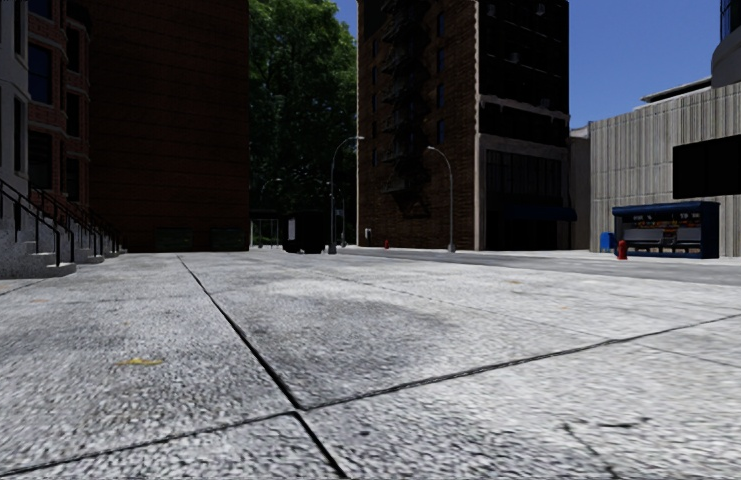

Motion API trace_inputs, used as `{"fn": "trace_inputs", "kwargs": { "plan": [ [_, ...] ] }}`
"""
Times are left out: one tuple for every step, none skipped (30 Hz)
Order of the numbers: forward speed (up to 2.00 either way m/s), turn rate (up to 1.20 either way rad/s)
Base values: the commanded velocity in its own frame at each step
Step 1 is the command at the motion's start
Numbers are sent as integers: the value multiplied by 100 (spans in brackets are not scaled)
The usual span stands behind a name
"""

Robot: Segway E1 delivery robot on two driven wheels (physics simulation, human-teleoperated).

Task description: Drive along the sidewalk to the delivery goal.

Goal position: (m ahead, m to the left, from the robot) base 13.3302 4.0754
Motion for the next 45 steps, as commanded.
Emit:
{"fn": "trace_inputs", "kwargs": {
  "plan": [
    [200,24],
    [200,24],
    [200,24],
    [200,26],
    [200,26],
    [200,27],
    [200,28],
    [200,30],
    [200,30],
    [200,30],
    [200,31],
    [200,31],
    [200,31],
    [200,31],
    [200,31],
    [200,31],
    [200,31],
    [200,31],
    [200,31],
    [200,31],
    [200,31],
    [200,31],
    [200,31],
    [200,31],
    [200,31],
    [200,31],
    [200,31],
    [200,31],
    [200,31],
    [200,31],
    [200,31],
    [200,31],
    [200,31],
    [200,31],
    [200,31],
    [200,31],
    [200,31],
    [200,31],
    [200,31],
    [200,31],
    [200,31],
    [200,31],
    [200,31],
    [200,31],
    [200,31]
  ]
}}
